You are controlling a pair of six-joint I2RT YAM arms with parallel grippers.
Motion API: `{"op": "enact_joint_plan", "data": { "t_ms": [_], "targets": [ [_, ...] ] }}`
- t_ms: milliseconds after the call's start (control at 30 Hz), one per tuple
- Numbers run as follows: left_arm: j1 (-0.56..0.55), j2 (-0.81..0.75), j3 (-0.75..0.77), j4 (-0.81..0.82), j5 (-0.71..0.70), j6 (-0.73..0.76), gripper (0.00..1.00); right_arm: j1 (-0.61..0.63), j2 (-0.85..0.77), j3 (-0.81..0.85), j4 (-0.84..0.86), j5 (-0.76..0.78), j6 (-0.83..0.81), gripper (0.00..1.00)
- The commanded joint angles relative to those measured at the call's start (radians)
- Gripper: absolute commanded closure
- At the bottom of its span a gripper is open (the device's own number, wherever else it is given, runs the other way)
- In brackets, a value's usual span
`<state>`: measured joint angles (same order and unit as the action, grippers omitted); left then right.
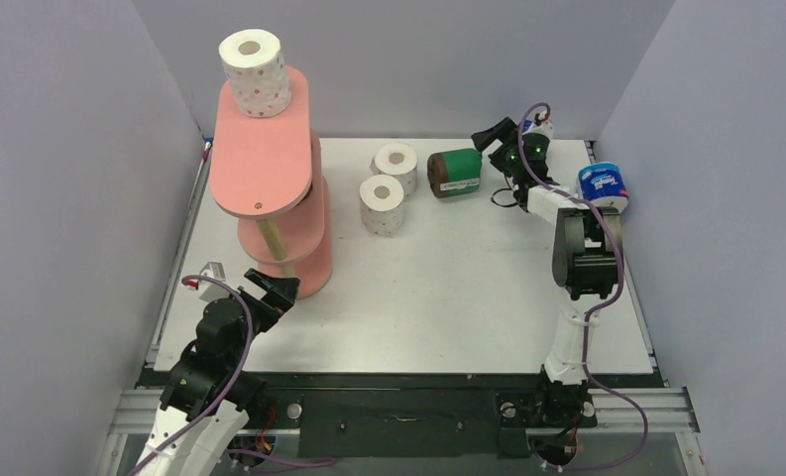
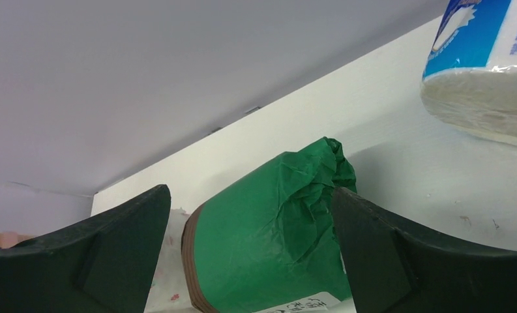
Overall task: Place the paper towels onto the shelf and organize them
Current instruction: Adjust the paper towel at the center of the board.
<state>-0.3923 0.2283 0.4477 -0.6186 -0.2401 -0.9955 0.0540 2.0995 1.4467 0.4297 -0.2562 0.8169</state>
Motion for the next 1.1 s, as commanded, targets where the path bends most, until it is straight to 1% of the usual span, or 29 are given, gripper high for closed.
{"op": "enact_joint_plan", "data": {
  "t_ms": [0,200,333,733,900,1067],
  "targets": [
    [-0.005,0.007,0.031,-0.001,-0.008,-0.011,0.04,0.016,0.020,0.050,-0.016,-0.049,-0.031,0.11],
    [-0.005,0.017,0.026,0.017,0.001,-0.011,0.04,0.061,0.006,0.011,-0.033,-0.041,-0.049,0.12],
    [-0.005,0.022,0.026,0.023,0.012,-0.013,0.04,0.086,-0.037,-0.051,-0.019,-0.025,-0.045,0.13],
    [-0.005,0.009,0.009,0.058,0.045,-0.024,0.04,0.165,-0.238,-0.316,0.050,-0.011,-0.055,0.15],
    [-0.005,0.007,0.006,0.059,0.053,-0.028,0.04,0.190,-0.316,-0.419,0.129,-0.017,-0.009,0.14],
    [-0.006,0.002,0.009,0.056,0.051,-0.028,0.04,0.186,-0.421,-0.529,0.152,0.022,0.009,0.14]
  ]
}}
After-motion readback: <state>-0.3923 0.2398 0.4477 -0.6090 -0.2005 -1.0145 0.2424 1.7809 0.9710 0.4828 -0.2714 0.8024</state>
